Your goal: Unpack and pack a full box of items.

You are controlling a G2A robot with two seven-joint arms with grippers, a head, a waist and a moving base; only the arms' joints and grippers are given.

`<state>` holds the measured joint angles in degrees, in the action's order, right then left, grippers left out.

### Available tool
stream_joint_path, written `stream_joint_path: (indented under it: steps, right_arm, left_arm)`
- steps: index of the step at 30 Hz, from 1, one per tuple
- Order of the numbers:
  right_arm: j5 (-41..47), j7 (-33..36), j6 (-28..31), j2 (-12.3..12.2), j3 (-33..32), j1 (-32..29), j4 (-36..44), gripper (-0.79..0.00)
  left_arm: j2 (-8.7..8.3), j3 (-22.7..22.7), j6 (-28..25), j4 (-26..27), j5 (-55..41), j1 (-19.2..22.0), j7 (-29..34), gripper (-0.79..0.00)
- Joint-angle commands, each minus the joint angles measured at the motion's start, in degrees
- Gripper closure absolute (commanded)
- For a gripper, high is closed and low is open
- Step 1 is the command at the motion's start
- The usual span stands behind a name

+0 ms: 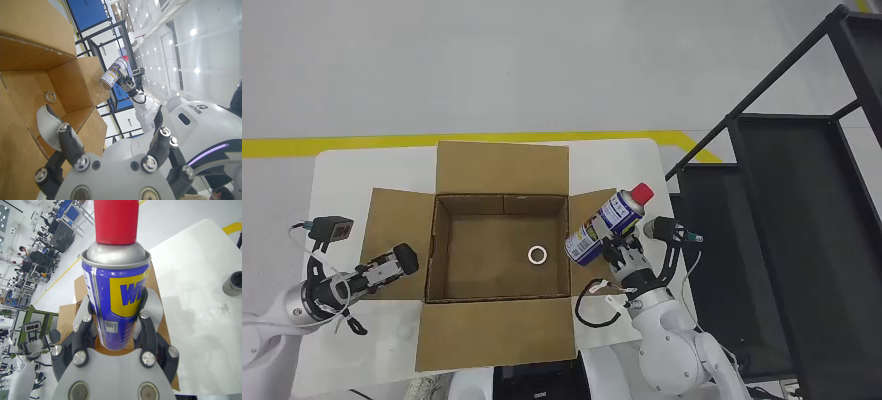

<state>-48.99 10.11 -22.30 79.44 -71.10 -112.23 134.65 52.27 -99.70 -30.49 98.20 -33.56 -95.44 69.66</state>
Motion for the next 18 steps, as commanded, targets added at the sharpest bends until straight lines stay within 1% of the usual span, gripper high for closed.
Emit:
stream_joint_path:
  steps: [1,4,6,9,16,18]
  right_arm:
    - [0.0,0.0,0.0,0.0,0.0,0.0,0.0,0.0]
    - [0.1,-0.1,0.1,0.0,-0.1,0.1,0.0,0.0]
    - [1.8,-1.6,1.7,0.0,-1.2,0.2,0.0,0.0]
    - [5.5,-6.1,5.0,0.0,-4.1,-1.1,0.0,0.0]
    - [16.5,-19.5,13.6,0.1,-14.2,-5.5,0.0,0.0]
    - [20.2,-21.5,15.5,0.2,-17.6,-6.4,0.0,0.0]
  left_arm:
    - [0.0,0.0,0.0,0.0,0.0,0.0,0.0,-0.785]
    - [0.0,0.0,0.0,0.0,0.0,0.0,0.0,-0.785]
    - [0.0,0.0,0.0,0.0,0.0,0.0,0.0,-0.785]
    - [0.0,0.0,0.0,0.0,0.0,0.0,0.0,-0.785]
    - [0.0,0.0,0.0,0.0,0.0,0.0,0.0,-0.785]
    - [0.0,0.0,0.0,0.0,0.0,0.0,0.0,-0.785]
